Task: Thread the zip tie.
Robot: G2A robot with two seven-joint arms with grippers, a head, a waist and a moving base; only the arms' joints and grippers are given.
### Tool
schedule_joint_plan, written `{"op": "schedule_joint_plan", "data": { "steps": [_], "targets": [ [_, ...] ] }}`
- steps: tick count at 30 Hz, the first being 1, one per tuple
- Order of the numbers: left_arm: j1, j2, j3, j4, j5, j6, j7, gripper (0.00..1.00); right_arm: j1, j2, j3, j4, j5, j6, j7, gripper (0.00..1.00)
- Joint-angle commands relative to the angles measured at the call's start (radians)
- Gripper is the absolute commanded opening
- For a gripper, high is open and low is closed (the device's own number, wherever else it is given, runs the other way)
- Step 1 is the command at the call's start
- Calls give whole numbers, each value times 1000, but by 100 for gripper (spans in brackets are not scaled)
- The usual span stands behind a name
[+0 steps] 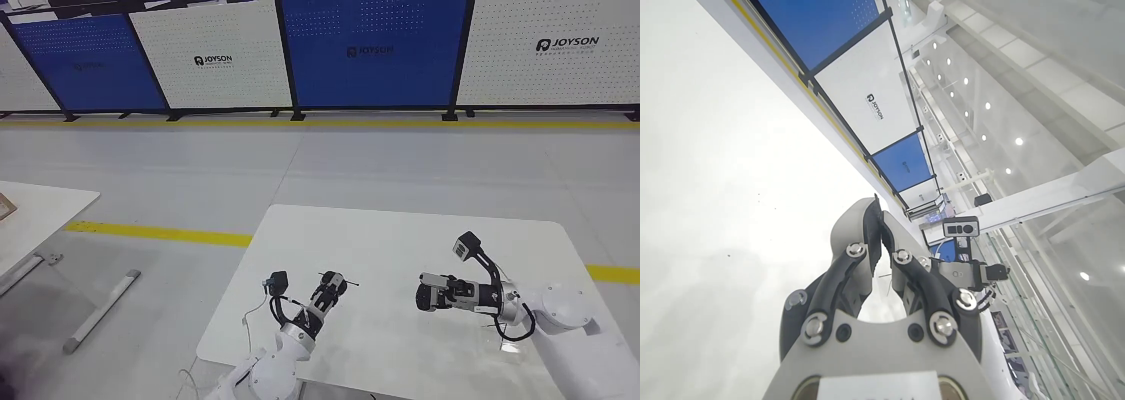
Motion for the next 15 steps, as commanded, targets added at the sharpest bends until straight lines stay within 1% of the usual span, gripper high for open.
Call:
{"op": "schedule_joint_plan", "data": {
  "steps": [1,2,3,4,6,7,9,10,13,14,15],
  "targets": [
    [-3,-2,1,-11,-15,-14,-12,0,0,0,0,0,0,0,0,100],
    [0,-2,-3,-25,-18,-28,-10,0,0,0,0,0,0,0,0,100],
    [8,-3,-9,-49,-25,-56,-6,0,0,0,0,0,0,0,0,100],
    [17,-2,-16,-66,-25,-70,-4,0,0,0,0,0,0,0,0,100],
    [38,-1,-32,-123,-36,-106,8,0,0,0,0,0,0,0,0,100],
    [57,0,-45,-158,-42,-124,11,0,0,0,0,0,0,0,0,100],
    [85,3,-68,-222,-54,-156,17,0,0,0,0,0,0,0,0,100],
    [107,4,-83,-262,-61,-176,21,0,0,0,0,0,0,0,0,100],
    [154,8,-116,-339,-84,-209,11,0,0,0,0,0,0,0,0,100],
    [174,9,-129,-362,-94,-225,1,0,0,0,0,0,0,0,0,100],
    [188,11,-139,-376,-103,-229,-10,0,0,0,0,0,0,0,0,100]
  ]
}}
